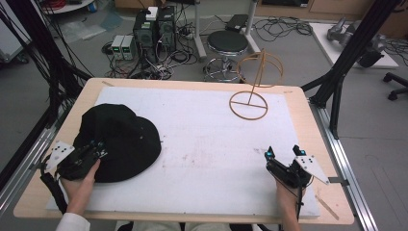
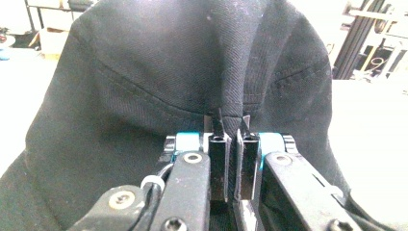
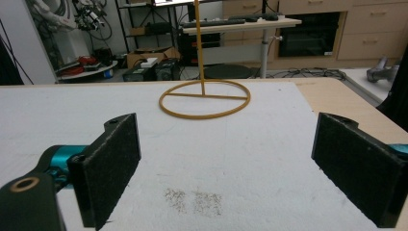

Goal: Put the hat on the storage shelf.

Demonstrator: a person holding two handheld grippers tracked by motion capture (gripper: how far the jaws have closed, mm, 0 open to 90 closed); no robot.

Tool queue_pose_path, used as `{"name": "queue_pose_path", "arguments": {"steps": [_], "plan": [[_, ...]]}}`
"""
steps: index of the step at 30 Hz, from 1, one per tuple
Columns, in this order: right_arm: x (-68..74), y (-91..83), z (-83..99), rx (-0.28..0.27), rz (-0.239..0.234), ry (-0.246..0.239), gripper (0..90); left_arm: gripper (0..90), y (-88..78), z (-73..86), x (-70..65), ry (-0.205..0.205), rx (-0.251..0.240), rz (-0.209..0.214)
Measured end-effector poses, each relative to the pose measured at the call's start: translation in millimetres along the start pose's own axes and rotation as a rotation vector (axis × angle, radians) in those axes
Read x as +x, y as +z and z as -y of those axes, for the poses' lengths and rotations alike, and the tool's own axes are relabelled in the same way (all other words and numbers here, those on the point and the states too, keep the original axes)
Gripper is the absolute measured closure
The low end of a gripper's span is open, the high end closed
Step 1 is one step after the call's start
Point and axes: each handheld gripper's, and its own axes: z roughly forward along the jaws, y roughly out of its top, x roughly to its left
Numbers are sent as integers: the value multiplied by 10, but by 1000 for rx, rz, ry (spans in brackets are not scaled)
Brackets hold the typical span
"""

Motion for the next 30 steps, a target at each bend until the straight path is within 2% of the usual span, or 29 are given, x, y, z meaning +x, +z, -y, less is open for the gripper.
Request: {"name": "queue_pose_path", "arguments": {"steps": [3,7,9,12,15,17,22,30], "plan": [[5,-9,1,-2,-6,12,90,870,-30,-19,-33,-4,-11,10],[34,-10,0,0,-19,2,90,869,-35,-69,-85,10,-31,21],[44,-8,0,-7,-20,-16,90,869,-21,-99,-119,18,-39,34],[63,-23,-4,-4,-22,-11,89,869,13,-148,-172,27,-27,54],[66,-43,-12,-17,-19,-7,90,869,45,-190,-236,29,-41,69],[66,-53,-15,-23,-20,-12,89,869,80,-239,-283,37,-54,73],[74,-51,-17,-23,-26,-8,90,869,194,-397,-379,26,-101,94],[88,-40,-19,-28,-41,-13,90,868,418,-640,-551,63,-118,126]]}}
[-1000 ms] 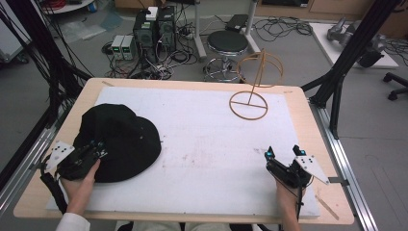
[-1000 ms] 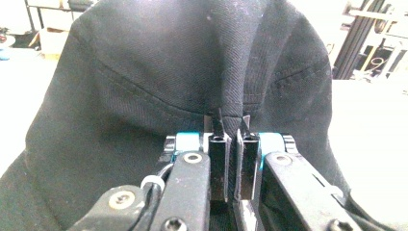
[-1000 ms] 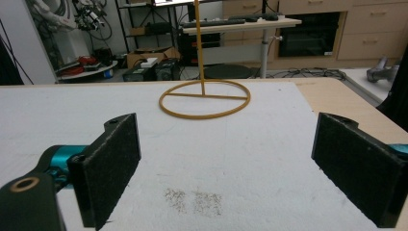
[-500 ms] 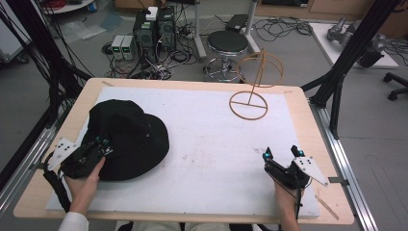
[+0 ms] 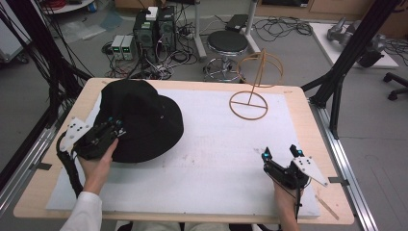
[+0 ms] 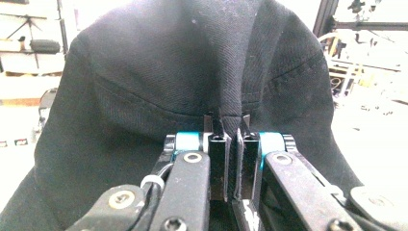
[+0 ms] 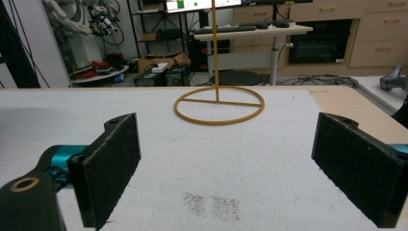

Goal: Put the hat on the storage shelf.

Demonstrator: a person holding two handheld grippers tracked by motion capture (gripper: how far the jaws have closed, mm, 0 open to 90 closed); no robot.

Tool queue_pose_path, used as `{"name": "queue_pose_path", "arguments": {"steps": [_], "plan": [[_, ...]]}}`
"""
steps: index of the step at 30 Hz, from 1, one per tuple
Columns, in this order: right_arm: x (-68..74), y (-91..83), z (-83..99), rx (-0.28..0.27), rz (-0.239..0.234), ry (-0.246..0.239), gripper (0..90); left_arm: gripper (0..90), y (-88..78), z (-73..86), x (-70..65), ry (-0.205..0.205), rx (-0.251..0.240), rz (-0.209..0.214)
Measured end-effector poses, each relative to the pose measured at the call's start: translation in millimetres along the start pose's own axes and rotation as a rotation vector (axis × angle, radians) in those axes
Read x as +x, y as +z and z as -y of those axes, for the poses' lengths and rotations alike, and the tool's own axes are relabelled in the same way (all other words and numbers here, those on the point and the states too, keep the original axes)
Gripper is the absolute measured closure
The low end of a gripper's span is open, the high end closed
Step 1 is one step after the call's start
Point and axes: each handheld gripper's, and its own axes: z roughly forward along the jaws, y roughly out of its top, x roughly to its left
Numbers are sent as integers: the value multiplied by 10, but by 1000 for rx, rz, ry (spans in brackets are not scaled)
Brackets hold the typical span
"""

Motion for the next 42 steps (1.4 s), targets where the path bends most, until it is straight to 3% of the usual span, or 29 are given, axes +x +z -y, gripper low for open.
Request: {"name": "queue_pose_path", "arguments": {"steps": [18,28,32,35,42], "plan": [[22,-17,-13,-20,5,7,90,868,662,-219,-257,-10,-47,56],[47,16,-14,-20,-4,5,90,868,920,-324,-410,-12,-75,78],[36,12,-15,-27,-5,3,90,868,1050,-378,-491,-12,-85,96],[29,8,-14,-24,-4,5,90,867,1157,-436,-572,-59,-94,124],[15,14,-12,-25,-3,-1,90,867,1414,-551,-793,-37,-109,162]]}}
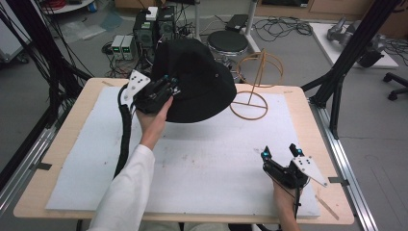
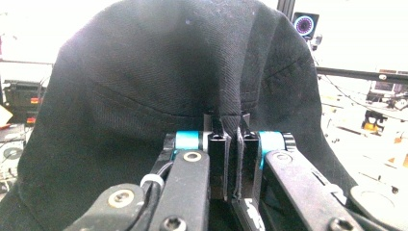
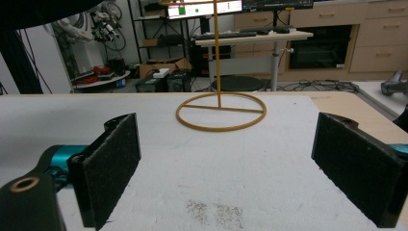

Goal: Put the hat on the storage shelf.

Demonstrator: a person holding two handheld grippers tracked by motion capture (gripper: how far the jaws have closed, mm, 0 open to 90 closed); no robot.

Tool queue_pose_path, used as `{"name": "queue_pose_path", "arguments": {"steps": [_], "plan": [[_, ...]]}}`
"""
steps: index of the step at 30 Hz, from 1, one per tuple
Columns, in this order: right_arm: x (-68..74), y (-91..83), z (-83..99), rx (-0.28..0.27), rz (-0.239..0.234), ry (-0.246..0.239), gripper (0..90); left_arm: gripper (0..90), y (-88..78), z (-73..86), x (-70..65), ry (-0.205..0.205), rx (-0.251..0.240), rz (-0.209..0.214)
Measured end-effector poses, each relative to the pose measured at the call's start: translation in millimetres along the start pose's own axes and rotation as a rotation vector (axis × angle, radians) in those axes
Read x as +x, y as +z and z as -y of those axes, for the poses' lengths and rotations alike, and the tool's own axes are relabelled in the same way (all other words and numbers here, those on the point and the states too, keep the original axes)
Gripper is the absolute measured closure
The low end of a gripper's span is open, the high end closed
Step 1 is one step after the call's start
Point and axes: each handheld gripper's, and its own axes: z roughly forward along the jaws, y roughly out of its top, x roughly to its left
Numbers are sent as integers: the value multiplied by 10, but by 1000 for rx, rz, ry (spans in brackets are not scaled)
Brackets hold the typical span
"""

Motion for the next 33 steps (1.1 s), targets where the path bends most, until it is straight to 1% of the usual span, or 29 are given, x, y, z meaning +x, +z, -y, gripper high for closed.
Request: {"name": "queue_pose_path", "arguments": {"steps": [2,3,5,9,10,11,14,17,18,20,23,26,30,33], "plan": [[6,-3,0,3,0,5,90,867,80,-12,-30,7,-1,7],[6,-4,-1,4,-2,5,90,866,118,-17,-41,15,1,9],[3,-2,-3,2,1,0,90,866,199,-22,-55,18,5,14],[6,11,-6,0,6,2,90,867,343,-52,-72,13,-4,19],[14,14,-6,6,4,13,90,867,377,-66,-79,11,-9,16],[15,20,-4,6,4,11,90,867,413,-87,-89,11,-9,15],[15,46,-6,7,9,6,90,867,536,-160,-127,8,-15,30],[26,52,-9,13,8,18,90,866,669,-228,-179,21,-19,43],[19,57,-10,8,8,9,90,866,718,-245,-202,22,-22,48],[19,59,-9,8,8,10,90,867,812,-270,-249,32,-17,55],[19,60,-8,9,9,11,90,866,963,-293,-341,42,-19,78],[21,63,-7,12,6,7,90,866,1145,-339,-454,44,-10,112],[21,62,-7,13,5,5,90,866,1392,-450,-620,30,-16,157],[12,57,-12,8,6,7,90,866,1539,-504,-754,39,-19,185]]}}
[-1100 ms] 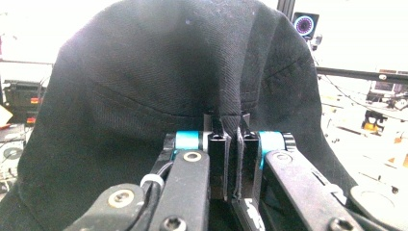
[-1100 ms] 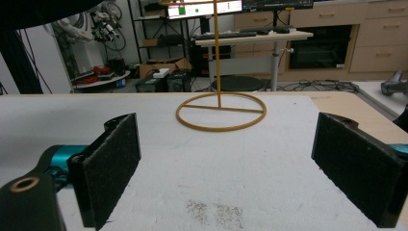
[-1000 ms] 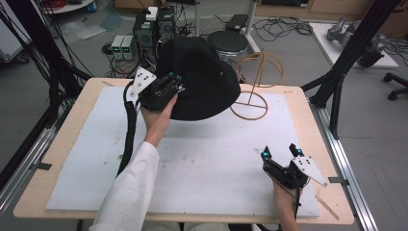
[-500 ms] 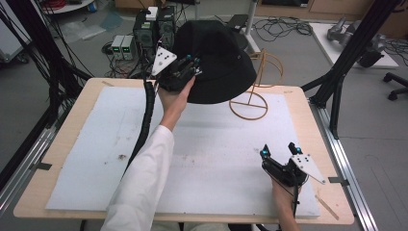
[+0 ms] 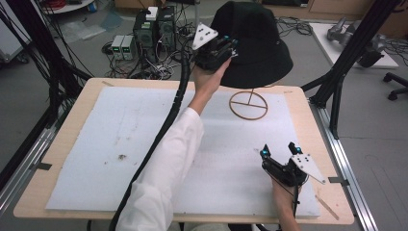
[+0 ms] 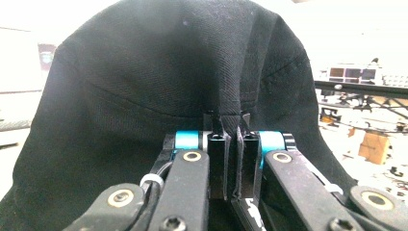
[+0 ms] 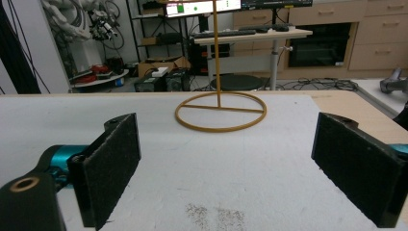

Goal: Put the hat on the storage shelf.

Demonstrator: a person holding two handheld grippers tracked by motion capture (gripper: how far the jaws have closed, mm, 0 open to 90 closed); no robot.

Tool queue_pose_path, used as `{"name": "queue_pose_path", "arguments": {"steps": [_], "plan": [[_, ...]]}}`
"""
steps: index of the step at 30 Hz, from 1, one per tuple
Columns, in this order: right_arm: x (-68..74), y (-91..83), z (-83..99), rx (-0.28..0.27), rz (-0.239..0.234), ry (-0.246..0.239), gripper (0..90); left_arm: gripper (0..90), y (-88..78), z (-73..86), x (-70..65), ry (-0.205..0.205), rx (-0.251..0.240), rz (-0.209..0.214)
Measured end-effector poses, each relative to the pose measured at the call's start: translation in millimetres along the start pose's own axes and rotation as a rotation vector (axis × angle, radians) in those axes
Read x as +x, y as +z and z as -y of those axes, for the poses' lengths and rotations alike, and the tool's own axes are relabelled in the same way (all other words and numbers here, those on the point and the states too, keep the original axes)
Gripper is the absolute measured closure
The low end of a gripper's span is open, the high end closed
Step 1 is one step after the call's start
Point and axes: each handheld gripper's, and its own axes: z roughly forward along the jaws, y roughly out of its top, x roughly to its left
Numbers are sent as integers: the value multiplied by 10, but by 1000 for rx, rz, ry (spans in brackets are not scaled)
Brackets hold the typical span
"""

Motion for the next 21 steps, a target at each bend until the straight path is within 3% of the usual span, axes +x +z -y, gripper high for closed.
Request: {"name": "queue_pose_path", "arguments": {"steps": [5,9,15,21], "plan": [[-17,-4,-3,0,-1,10,90,866,215,9,-122,6,22,16],[-9,-7,-6,-3,-1,15,90,866,311,77,-156,26,51,-6],[-12,-3,-7,-4,1,7,90,866,402,169,-128,39,88,-24],[-12,-6,-7,-2,0,14,90,865,465,292,-105,14,108,-18]]}}
